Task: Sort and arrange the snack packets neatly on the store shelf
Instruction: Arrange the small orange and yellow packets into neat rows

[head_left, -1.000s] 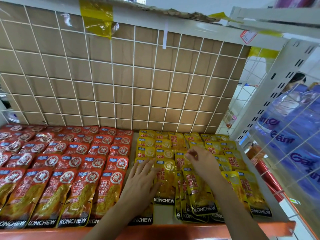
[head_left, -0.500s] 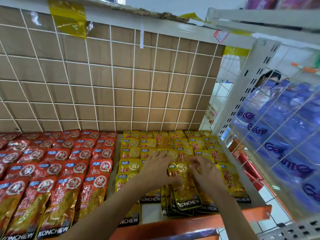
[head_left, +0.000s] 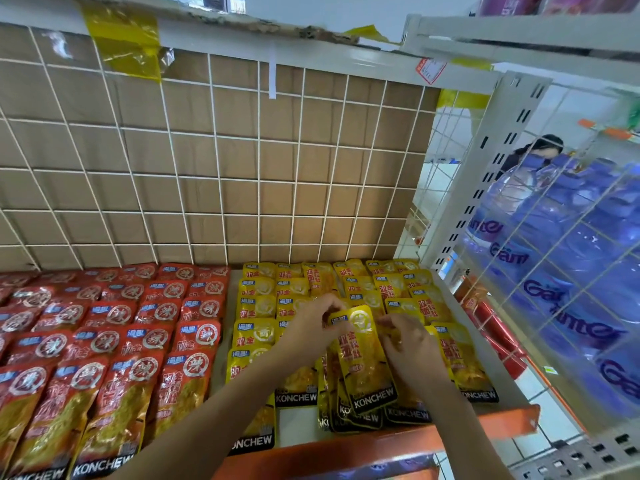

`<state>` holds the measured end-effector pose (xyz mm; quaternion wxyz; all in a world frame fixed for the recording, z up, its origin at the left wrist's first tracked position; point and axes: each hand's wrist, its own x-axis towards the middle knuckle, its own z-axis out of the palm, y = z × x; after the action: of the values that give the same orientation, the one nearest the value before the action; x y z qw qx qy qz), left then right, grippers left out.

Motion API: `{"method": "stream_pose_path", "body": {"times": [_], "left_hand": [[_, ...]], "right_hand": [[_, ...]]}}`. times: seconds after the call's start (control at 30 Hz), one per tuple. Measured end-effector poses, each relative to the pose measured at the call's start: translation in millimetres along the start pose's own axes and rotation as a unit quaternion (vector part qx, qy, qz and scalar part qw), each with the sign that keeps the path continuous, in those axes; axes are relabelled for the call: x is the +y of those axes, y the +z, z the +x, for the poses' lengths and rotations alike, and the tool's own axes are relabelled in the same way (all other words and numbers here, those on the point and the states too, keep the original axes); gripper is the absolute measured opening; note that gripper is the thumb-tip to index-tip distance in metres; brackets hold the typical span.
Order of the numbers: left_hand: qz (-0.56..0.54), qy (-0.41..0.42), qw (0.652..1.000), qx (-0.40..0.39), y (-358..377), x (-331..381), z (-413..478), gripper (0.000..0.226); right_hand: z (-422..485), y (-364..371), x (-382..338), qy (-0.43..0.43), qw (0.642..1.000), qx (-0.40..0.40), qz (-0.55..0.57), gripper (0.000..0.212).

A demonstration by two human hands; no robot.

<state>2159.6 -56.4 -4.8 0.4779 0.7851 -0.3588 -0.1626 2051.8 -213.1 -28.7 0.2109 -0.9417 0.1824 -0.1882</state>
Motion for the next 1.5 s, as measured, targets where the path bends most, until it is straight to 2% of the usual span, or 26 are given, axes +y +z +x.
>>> {"method": "stream_pose_path", "body": {"times": [0.1,0.23,0.47,0.63,0.8,0.93,1.13,1.33,1.5], "left_hand": [[-0.07,-0.008,0.997,0.007,-6,3,-2,0.01],[-0.088,-0.036,0.995,0.017,-27,-1,-8,0.012],[0.046,-0.046,0.998,0.014,-54,-27,-27,0.002],[0.125,-0.042,0.991,0.016,-45,-37,-33,0.009],[0.217,0.015,0.974,0.062,-34,-50,-38,0.014],[0.28,0.049,0.957,0.062,-36,-53,-41,0.019],[0.304,0.029,0.951,0.05,-41,-54,-53,0.04],[0.374,0.04,0.924,-0.065,-26,-56,-81,0.087],[0.436,0.051,0.897,-0.057,-19,-66,-83,0.067]], "right_hand": [[-2,4,2,-0.012,1.0,0.006,-0.017,0.015],[-3,4,1,-0.001,1.0,-0.01,-0.008,0.016],[-4,12,-12,-0.023,1.0,-0.011,0.005,0.017],[-6,20,-24,-0.066,0.998,0.003,0.001,0.016],[-10,28,-32,-0.07,0.997,0.004,-0.028,0.018],[-13,32,-33,-0.075,0.995,0.015,-0.065,0.018],[-15,35,-34,-0.074,0.995,0.029,-0.066,0.019],[-16,35,-35,-0.063,0.995,0.034,-0.064,0.018],[-16,34,-36,-0.052,0.996,0.021,-0.063,0.021]]}}
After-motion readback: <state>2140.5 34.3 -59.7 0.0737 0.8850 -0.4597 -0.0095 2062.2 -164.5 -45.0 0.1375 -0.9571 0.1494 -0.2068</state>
